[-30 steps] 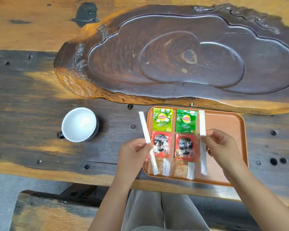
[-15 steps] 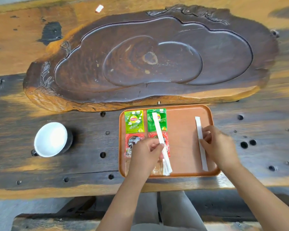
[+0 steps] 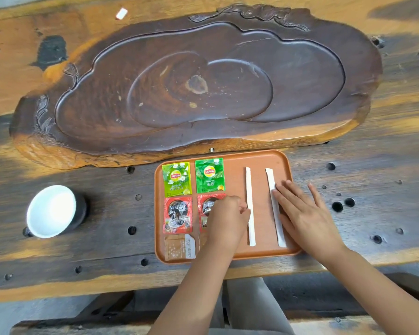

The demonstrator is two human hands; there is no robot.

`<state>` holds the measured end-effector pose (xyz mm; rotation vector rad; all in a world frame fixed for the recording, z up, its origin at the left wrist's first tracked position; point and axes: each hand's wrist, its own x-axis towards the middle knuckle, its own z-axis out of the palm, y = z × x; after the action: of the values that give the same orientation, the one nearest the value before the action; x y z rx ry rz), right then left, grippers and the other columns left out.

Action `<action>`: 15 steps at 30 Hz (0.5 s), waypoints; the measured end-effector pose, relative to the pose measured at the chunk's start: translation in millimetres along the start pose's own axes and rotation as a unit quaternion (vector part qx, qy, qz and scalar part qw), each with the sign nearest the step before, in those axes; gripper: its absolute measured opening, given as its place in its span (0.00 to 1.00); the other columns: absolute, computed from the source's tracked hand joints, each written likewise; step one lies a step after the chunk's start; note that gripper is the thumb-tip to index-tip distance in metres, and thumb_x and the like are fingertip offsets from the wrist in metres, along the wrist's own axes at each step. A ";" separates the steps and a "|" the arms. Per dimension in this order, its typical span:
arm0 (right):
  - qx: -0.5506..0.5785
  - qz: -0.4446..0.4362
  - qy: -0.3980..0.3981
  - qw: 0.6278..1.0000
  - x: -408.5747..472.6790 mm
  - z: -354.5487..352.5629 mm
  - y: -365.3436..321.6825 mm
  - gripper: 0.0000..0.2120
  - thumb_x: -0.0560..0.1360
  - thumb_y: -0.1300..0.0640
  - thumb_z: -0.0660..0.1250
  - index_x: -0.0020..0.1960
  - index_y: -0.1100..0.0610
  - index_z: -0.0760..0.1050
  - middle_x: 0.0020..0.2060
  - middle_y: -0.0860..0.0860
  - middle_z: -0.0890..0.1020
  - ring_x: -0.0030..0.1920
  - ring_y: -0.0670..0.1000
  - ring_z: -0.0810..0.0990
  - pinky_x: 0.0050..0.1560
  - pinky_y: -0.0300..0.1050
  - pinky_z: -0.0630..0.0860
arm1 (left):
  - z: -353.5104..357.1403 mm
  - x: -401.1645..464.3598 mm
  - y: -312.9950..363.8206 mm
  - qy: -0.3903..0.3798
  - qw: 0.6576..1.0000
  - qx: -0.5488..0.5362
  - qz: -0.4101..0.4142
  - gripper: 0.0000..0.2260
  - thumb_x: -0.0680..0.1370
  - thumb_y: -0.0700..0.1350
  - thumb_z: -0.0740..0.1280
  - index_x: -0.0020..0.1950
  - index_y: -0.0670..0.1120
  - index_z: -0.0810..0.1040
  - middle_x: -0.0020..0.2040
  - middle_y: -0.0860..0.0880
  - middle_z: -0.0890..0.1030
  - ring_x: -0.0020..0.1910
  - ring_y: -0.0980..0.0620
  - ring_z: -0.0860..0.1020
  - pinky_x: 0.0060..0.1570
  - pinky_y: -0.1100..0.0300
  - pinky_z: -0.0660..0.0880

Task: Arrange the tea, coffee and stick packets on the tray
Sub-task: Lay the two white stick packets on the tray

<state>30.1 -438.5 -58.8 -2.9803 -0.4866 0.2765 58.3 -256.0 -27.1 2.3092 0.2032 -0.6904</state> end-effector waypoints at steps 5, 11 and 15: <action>0.016 -0.014 -0.010 1.000 0.3 -5.9 1.3 0.25 0.74 0.49 0.55 0.67 0.58 0.71 0.68 0.53 0.72 0.70 0.51 0.65 0.72 0.55 0.54 | -9.1 -10.8 -7.5 0.121 0.967 0.165 0.152 0.16 0.70 0.40 0.71 0.58 0.42 0.78 0.54 0.44 0.82 0.51 0.45 0.80 0.47 0.54 0.78; 0.007 -0.048 -0.040 0.998 1.8 -2.3 3.6 0.27 0.73 0.47 0.55 0.68 0.58 0.69 0.68 0.52 0.72 0.71 0.49 0.64 0.71 0.51 0.55 | 0.3 -7.5 -12.9 -0.075 0.927 0.277 0.240 0.36 0.74 0.44 0.66 0.76 0.46 0.48 0.78 0.46 0.44 0.75 0.50 0.40 0.73 0.52 0.39; 0.004 -0.044 -0.052 0.998 3.7 -2.4 4.4 0.28 0.74 0.45 0.55 0.69 0.58 0.69 0.68 0.52 0.71 0.70 0.50 0.65 0.71 0.50 0.55 | 7.1 -3.8 -16.0 -0.094 0.923 0.290 0.236 0.37 0.73 0.46 0.67 0.76 0.45 0.49 0.78 0.46 0.44 0.75 0.50 0.41 0.74 0.50 0.42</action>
<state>35.3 -441.6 -57.6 -2.9386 -0.6246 0.4248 46.8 -248.7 -38.8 2.6611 -0.7198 -0.7805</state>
